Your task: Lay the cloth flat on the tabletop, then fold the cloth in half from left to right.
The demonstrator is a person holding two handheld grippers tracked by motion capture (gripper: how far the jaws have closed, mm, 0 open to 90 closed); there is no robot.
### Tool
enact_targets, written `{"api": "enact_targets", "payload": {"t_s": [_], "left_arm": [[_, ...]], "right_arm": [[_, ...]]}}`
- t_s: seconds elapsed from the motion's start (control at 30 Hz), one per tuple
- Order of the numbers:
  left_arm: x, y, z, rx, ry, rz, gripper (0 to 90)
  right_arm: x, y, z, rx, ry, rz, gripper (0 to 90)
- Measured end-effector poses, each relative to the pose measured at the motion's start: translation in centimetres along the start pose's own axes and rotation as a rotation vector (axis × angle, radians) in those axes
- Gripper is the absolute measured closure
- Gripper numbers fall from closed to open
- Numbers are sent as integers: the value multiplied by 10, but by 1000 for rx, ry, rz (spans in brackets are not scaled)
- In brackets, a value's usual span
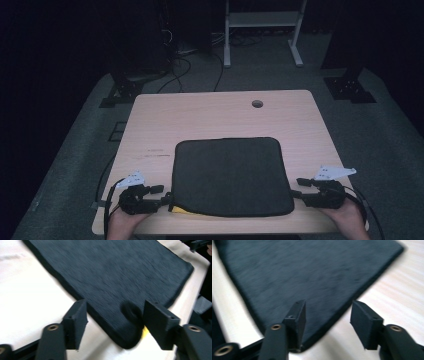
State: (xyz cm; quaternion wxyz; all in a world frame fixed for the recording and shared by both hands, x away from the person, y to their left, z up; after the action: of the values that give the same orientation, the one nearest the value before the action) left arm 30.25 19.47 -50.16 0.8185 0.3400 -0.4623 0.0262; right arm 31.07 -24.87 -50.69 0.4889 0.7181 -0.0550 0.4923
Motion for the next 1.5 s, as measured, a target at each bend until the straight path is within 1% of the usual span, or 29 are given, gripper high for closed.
{"api": "enact_targets", "payload": {"t_s": [0.03,0.07,0.1,0.17,0.23,0.3,0.33,0.37,0.4,0.43,0.47,0.5,0.53,0.6,0.63,0.67,0.77,0.83,0.87,0.9,1.03,1.07,1.13,1.2,1.27,1.3,1.37,1.4,1.5], "left_arm": [[3,1,-3,12,-4,6,325],[5,1,-5,20,-5,12,298],[7,0,-8,37,-20,19,273],[13,0,-16,64,-30,27,244],[18,-1,-24,92,-39,36,204],[24,-2,-32,113,-45,43,183],[26,-3,-36,133,-50,41,167],[30,-5,-41,150,-52,40,162],[32,-8,-45,159,-49,43,158],[34,-10,-49,166,-46,43,149],[34,-13,-52,170,-47,36,147],[35,-17,-56,188,-50,29,148],[35,-21,-60,202,-51,18,148],[34,-27,-66,220,-41,-6,149],[33,-32,-70,243,-34,-28,151],[33,-32,-70,243,-34,-28,155],[33,-39,-74,269,-38,-43,155],[33,-41,-77,292,-43,-55,155],[33,-43,-78,299,-37,-56,156],[33,-44,-80,307,-34,-64,157],[32,-50,-84,338,-32,-80,159],[31,-51,-86,342,-38,-86,159],[31,-54,-86,349,-38,-94,159],[31,-58,-85,346,-48,-102,159],[30,-60,-85,353,-57,-114,159],[29,-61,-85,359,-65,-115,159],[29,-61,-85,364,-66,-113,162],[29,-60,-85,363,-71,-109,173],[29,-60,-84,359,-81,-85,265]], "right_arm": [[1,-1,4,-13,-3,7,387],[2,-3,11,-33,-17,12,361],[3,-4,15,-48,-28,15,327],[6,-9,26,-77,-49,18,285],[9,-15,39,-124,-64,23,239],[10,-21,52,-157,-94,14,188],[11,-24,58,-173,-114,9,159],[11,-26,63,-178,-132,1,152],[10,-30,70,-182,-160,-4,145],[8,-33,75,-195,-175,-13,133],[7,-36,80,-208,-179,-21,133],[5,-37,83,-217,-185,-28,132],[4,-39,88,-237,-195,-33,132],[1,-41,95,-262,-199,-40,128],[-1,-42,100,-290,-199,-46,128],[-2,-43,103,-297,-198,-51,128],[-4,-45,106,-310,-201,-60,128],[-6,-46,106,-315,-195,-71,124],[-6,-48,106,-328,-185,-73,113],[-6,-48,106,-331,-178,-76,106],[-7,-49,106,-337,-172,-69,88],[-7,-49,107,-337,-174,-68,87],[-7,-49,107,-336,-172,-65,87],[-7,-49,107,-336,-173,-61,86],[-7,-49,107,-337,-171,-56,86],[-8,-49,107,-335,-171,-51,88],[-8,-49,107,-335,-170,-51,87],[-8,-49,107,-335,-171,-51,87],[-8,-49,107,-335,-170,-51,87]]}}
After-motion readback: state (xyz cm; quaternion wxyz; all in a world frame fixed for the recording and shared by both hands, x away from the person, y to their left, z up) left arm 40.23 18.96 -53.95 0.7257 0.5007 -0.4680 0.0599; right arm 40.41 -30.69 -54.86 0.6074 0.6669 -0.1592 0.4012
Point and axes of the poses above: each handheld gripper's, and its own axes: y roughly backward along the jaws, x roughly out of its top, z roughly to its right, the point moved 9 cm from there along -y, roughly forward along the jaws, and after that the axes turned 6 degrees about -x, right-handed, at the moved point
